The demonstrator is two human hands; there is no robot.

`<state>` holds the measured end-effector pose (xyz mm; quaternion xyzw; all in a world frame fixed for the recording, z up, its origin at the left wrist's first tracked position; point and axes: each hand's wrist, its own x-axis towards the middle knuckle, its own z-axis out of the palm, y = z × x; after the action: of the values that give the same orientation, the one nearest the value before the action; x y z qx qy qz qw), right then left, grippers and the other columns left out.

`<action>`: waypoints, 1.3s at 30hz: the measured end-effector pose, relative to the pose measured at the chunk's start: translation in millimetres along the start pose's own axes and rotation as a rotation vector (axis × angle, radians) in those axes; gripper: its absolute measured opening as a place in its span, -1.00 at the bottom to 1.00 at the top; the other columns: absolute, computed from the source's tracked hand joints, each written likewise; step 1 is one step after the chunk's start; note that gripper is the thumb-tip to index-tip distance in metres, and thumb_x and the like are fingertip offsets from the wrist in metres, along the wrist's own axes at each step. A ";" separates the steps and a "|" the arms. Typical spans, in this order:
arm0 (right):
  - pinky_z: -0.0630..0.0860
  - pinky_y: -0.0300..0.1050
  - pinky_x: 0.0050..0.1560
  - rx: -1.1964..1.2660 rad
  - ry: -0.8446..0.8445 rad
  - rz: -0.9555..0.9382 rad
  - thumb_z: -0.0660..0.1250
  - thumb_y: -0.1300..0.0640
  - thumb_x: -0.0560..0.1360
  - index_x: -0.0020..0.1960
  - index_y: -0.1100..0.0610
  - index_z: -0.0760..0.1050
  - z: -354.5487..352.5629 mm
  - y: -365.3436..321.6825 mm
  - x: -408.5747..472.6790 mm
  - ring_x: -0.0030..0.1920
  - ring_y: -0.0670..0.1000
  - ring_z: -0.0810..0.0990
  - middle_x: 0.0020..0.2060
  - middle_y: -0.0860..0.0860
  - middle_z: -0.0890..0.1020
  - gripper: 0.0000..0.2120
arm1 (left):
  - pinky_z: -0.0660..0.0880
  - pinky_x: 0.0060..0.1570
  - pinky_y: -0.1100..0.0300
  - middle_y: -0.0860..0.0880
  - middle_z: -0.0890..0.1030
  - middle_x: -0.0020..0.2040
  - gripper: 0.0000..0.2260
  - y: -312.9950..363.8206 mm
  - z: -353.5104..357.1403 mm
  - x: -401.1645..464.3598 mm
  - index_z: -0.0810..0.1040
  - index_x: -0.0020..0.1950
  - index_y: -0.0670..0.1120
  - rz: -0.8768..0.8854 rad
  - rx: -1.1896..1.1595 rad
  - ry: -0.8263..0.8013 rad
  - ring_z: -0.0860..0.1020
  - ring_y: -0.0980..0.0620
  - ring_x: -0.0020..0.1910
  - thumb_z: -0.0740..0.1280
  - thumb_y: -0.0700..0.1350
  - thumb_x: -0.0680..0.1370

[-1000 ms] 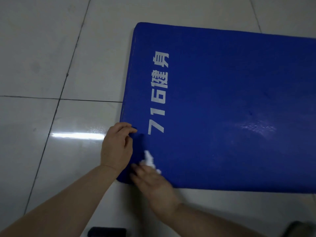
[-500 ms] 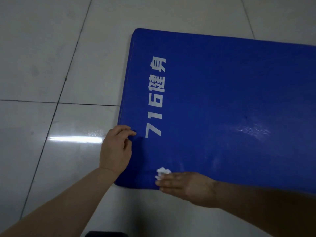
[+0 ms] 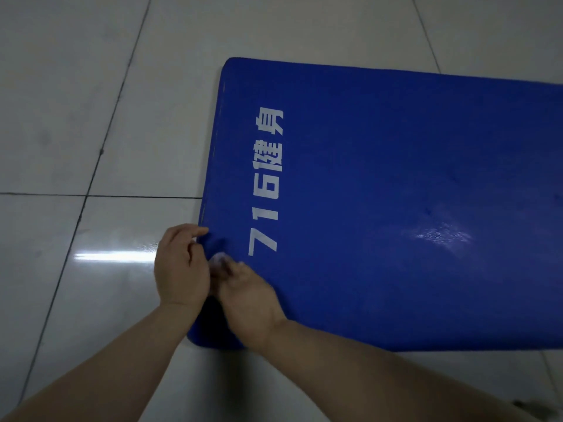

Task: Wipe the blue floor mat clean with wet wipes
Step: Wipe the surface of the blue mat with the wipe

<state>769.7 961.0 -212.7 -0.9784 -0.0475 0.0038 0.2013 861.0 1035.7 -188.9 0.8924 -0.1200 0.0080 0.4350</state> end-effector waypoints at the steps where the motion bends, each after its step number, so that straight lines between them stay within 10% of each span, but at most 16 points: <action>1: 0.42 -0.06 0.31 -0.081 -0.109 -0.090 0.39 0.17 0.45 0.29 0.07 0.48 3.4 -7.8 -6.3 0.29 0.05 0.47 0.25 0.04 0.54 -0.58 | 0.44 0.05 0.12 -0.10 0.56 0.03 -0.70 -1.4 0.2 -1.6 0.62 0.01 -0.19 0.005 0.014 -0.014 0.52 -0.05 -0.01 0.12 -0.37 0.49; 9: -0.09 -0.16 0.50 0.114 -0.281 -0.661 0.22 0.36 0.51 0.20 0.29 0.53 -25.7 59.7 -78.1 0.41 0.12 0.30 0.33 0.17 0.49 -0.72 | 0.40 0.11 0.10 -0.15 0.57 0.10 -0.71 -13.8 5.2 -15.2 0.64 0.01 -0.23 0.213 0.161 -0.246 0.51 -0.12 0.07 0.29 -0.50 0.42; 14: 0.27 -0.09 0.43 0.123 -0.403 -0.545 0.43 0.32 0.40 0.24 0.15 0.53 -55.8 106.0 -106.1 0.40 0.00 0.36 0.35 0.00 0.48 -0.58 | 0.52 0.07 -0.01 -0.13 0.58 0.11 -0.73 -10.1 13.2 -19.3 0.65 0.01 -0.19 0.374 0.215 -0.338 0.53 -0.07 0.07 0.20 -0.26 0.45; 19: 0.39 -0.03 0.35 0.090 -0.396 -0.486 0.45 0.28 0.40 0.27 0.09 0.49 -66.0 129.9 -127.8 0.41 -0.05 0.34 0.36 -0.03 0.46 -0.55 | 0.52 0.08 -0.06 -0.14 0.58 0.13 -0.67 1.4 23.7 -20.0 0.65 0.02 -0.17 0.438 0.240 -0.381 0.51 -0.10 0.08 0.44 -0.44 0.32; 24: 0.51 -0.09 0.21 0.299 -0.131 -0.106 0.07 0.14 0.64 0.32 0.05 0.43 -72.0 108.8 -125.2 0.22 -0.06 0.54 0.23 -0.04 0.58 -0.69 | 0.52 0.06 -0.10 -0.13 0.57 0.18 -0.70 15.9 43.6 -19.5 0.64 0.05 -0.12 0.500 0.235 -0.397 0.51 -0.09 0.12 0.36 -0.35 0.36; 29: 0.35 -0.42 0.25 0.323 0.193 0.274 0.07 0.22 0.54 0.43 -0.15 0.26 -79.1 104.2 -103.2 0.18 -0.18 0.53 0.31 -0.13 0.50 -0.49 | 0.40 0.24 -0.11 -0.19 0.50 0.32 -0.63 25.8 63.9 -22.5 0.61 0.14 -0.15 0.562 0.306 -0.462 0.44 -0.13 0.27 0.49 -0.32 0.35; 32: 0.16 -0.34 0.42 0.068 0.056 0.251 -0.08 0.11 0.63 0.56 -0.07 -0.04 -62.7 103.9 -101.7 0.34 -0.08 0.38 0.47 -0.08 0.26 -0.49 | 0.24 0.37 -0.11 -0.20 0.45 0.36 -0.64 20.5 70.2 -24.1 0.57 0.21 -0.16 0.564 0.334 -0.448 0.36 -0.12 0.35 0.43 -0.28 0.42; 39: 0.12 -0.04 0.47 -0.172 -0.126 0.092 0.30 0.20 0.38 0.48 0.00 0.16 -39.9 113.1 -114.1 0.52 0.01 0.06 0.52 -0.02 0.13 -0.29 | 0.22 0.39 -0.07 -0.15 0.46 0.34 -0.62 16.8 74.3 -26.2 0.54 0.22 -0.12 0.531 0.359 -0.460 0.41 -0.07 0.31 0.10 -0.12 0.49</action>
<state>667.4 831.0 -221.9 -0.9910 -0.0152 0.0706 0.1128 825.1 973.4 -225.2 0.8707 -0.4376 -0.0590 0.2167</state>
